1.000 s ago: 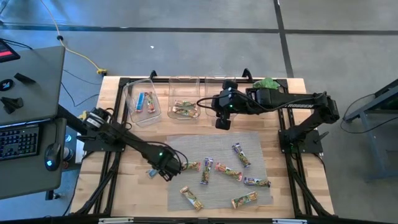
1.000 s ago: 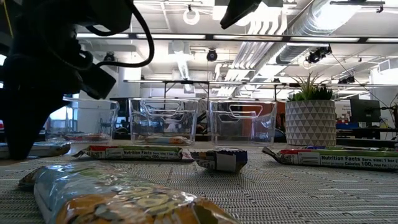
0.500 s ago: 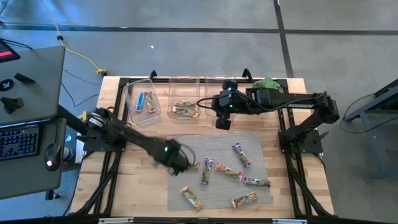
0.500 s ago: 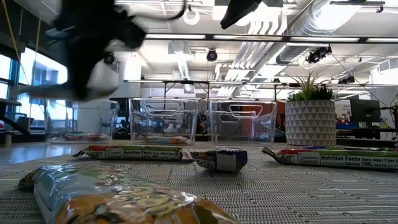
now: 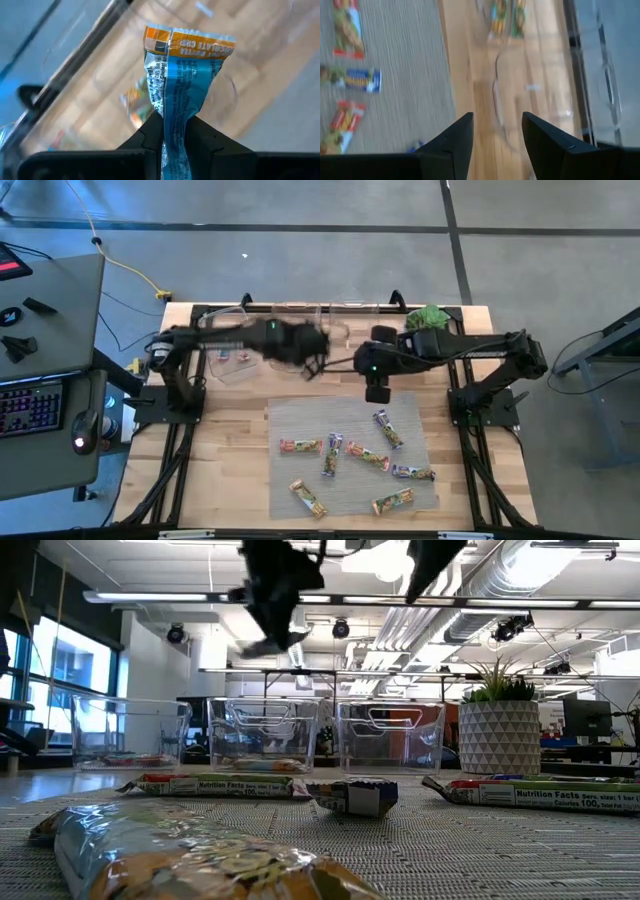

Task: Pick and place Granola Bars by type
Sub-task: Put the yellow granola bar into the middle transparent bin

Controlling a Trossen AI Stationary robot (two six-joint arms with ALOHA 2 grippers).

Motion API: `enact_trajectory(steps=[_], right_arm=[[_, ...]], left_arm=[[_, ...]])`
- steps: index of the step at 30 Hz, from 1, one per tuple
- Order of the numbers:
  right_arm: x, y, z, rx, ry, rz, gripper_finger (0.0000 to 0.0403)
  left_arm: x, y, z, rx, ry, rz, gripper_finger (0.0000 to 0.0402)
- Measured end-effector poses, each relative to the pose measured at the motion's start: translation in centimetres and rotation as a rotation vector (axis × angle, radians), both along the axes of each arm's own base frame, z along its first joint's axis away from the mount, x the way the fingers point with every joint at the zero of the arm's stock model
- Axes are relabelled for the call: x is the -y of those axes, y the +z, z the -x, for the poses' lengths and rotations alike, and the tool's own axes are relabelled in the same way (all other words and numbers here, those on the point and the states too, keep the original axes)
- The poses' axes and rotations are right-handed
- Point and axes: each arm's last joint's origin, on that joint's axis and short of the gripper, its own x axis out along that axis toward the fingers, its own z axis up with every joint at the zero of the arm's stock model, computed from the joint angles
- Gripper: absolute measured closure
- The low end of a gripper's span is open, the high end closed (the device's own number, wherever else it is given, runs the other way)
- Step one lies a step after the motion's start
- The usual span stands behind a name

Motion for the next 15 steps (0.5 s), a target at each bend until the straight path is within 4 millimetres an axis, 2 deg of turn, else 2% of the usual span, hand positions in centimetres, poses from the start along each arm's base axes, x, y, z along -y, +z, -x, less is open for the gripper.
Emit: enact_trajectory(steps=[3,9,15], right_arm=[[-0.4,-0.2,0.5,-0.042,-0.032,0.010,0.0249],[-1.2,-0.3,0.8,-0.058,-0.022,-0.004,0.0249],[-1.6,-0.3,0.8,-0.059,-0.004,-0.002,0.0249]], left_arm=[[-4.0,-0.8,-0.3,0.047,-0.006,0.043,0.0350],[-11.0,-4.7,0.4,-0.015,0.071,0.114,0.0349],[-16.0,-9.0,0.9,-0.088,0.105,0.194,0.0348]])
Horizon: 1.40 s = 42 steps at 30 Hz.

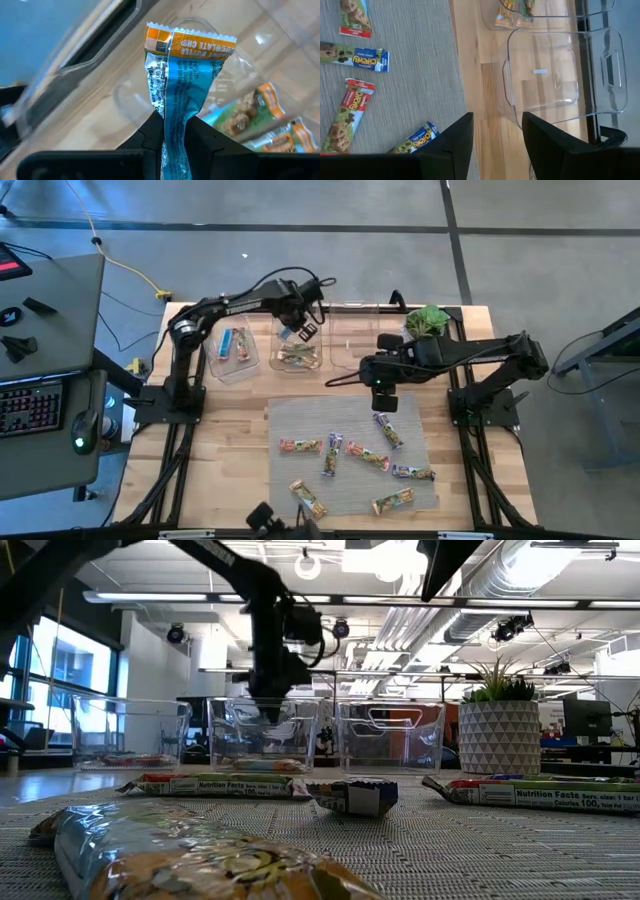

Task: Pick and place Granola Bars by type
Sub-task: Put the yellow granola bar into the middle transparent bin, then put the blue granola bar into the right transparent bin

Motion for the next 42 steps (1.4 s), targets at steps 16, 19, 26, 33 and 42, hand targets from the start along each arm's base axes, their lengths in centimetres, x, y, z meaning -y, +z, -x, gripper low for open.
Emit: enact_trajectory(steps=[16,19,26,33,42], right_arm=[[0.0,0.0,0.0,-0.001,0.000,-0.001,0.0249],[0.0,0.0,0.0,0.000,0.000,-0.002,0.0249],[0.0,0.0,0.0,0.002,0.006,-0.017,0.0249],[-1.2,0.0,-0.1,0.007,0.065,-0.115,0.0249],[-5.3,-2.5,1.0,-0.029,-0.037,-0.178,0.0249]], left_arm=[[-2.8,-2.8,-0.6,0.037,-0.059,0.022,0.0213],[-2.5,-1.3,-0.6,0.051,-0.077,0.099,0.0210],[-1.2,5.7,0.1,0.119,-0.112,0.318,0.0209],[2.9,14.0,0.5,0.219,-0.214,0.229,0.0209],[12.3,21.0,3.0,0.270,-0.331,-0.051,0.0209]])
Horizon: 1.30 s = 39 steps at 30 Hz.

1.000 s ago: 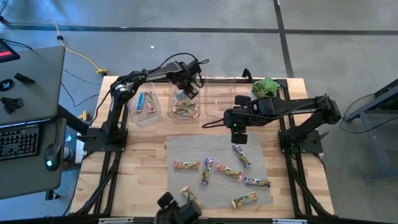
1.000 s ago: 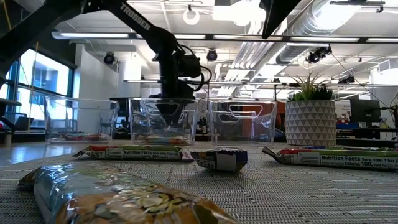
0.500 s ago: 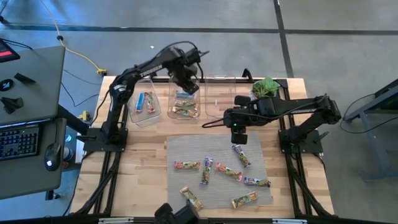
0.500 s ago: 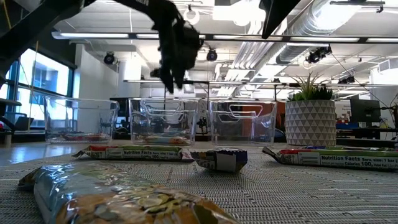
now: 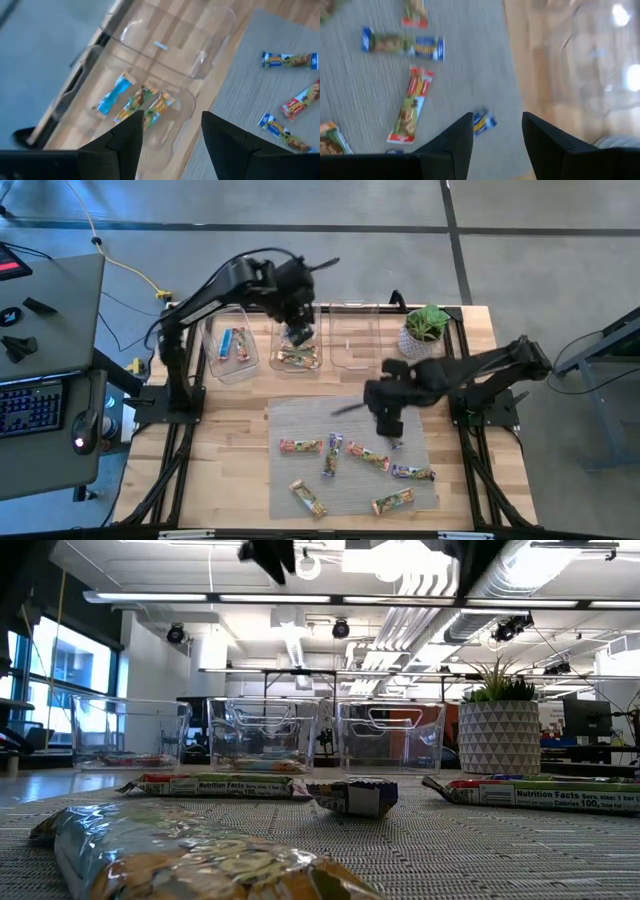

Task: Pick and place Granola Bars by type
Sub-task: Put the blue granola bar into the right transparent bin

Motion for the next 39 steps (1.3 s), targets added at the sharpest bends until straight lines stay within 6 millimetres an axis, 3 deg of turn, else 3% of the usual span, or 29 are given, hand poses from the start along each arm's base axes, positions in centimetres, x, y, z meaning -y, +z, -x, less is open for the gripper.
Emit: enact_trajectory(steps=[8,14,27,39], right_arm=[[-3.1,-9.7,2.3,-0.146,-0.253,-0.182,0.0249],[-3.1,-14.2,3.4,-0.131,-0.343,-0.245,0.0249],[-0.7,-17.8,3.9,-0.032,-0.428,-0.195,0.0249],[-0.3,-18.8,3.5,0.070,-0.288,-0.205,0.0249]], left_arm=[[5.7,2.7,2.2,0.090,0.052,-0.098,0.0209],[8.5,3.0,2.3,0.131,0.037,-0.071,0.0209],[11.9,3.0,2.4,0.148,-0.028,-0.088,0.0209],[11.8,3.0,2.4,0.165,0.030,-0.094,0.0209]])
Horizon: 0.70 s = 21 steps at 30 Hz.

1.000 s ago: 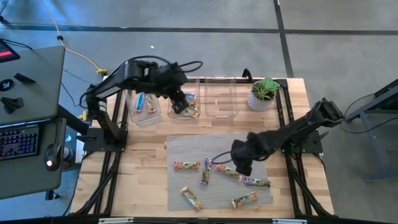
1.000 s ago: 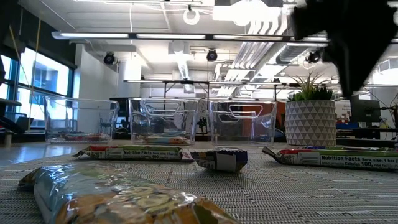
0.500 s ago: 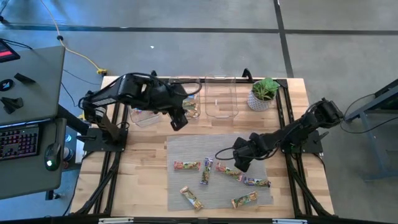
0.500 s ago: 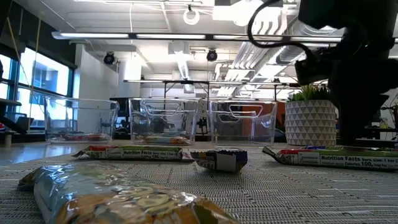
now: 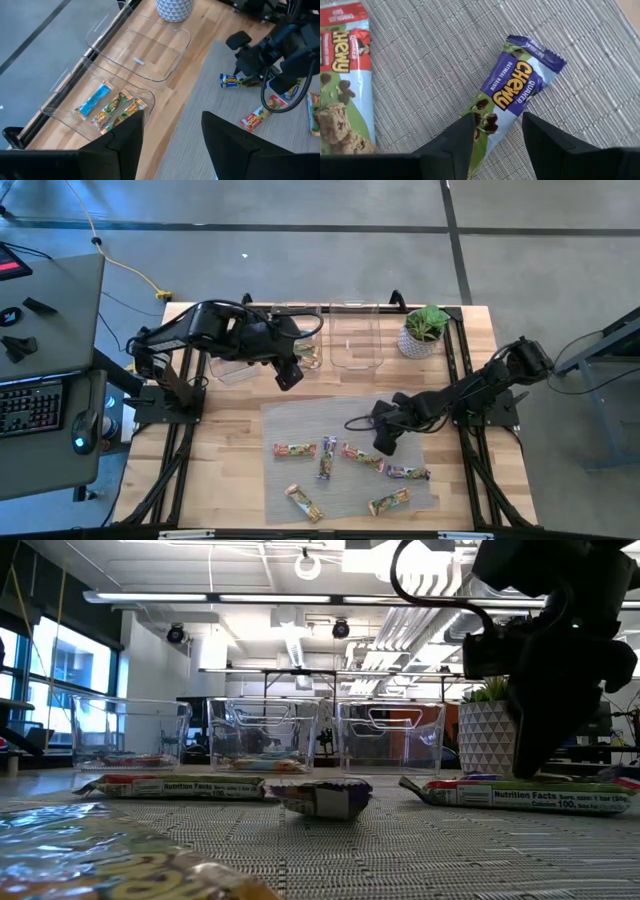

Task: Pick and place Granola Bars by type
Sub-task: Put the blue granola bar into the right transparent bin

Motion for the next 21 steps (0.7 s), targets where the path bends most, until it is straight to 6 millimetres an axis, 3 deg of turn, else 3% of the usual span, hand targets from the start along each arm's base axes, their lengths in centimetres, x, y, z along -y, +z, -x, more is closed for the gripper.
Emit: enact_trajectory(steps=[21], right_arm=[[-0.55,0.29,-1.00,0.097,0.215,-0.019,0.0236]], left_arm=[[0.00,-0.01,-0.01,0.020,0.042,0.031,0.0209]])
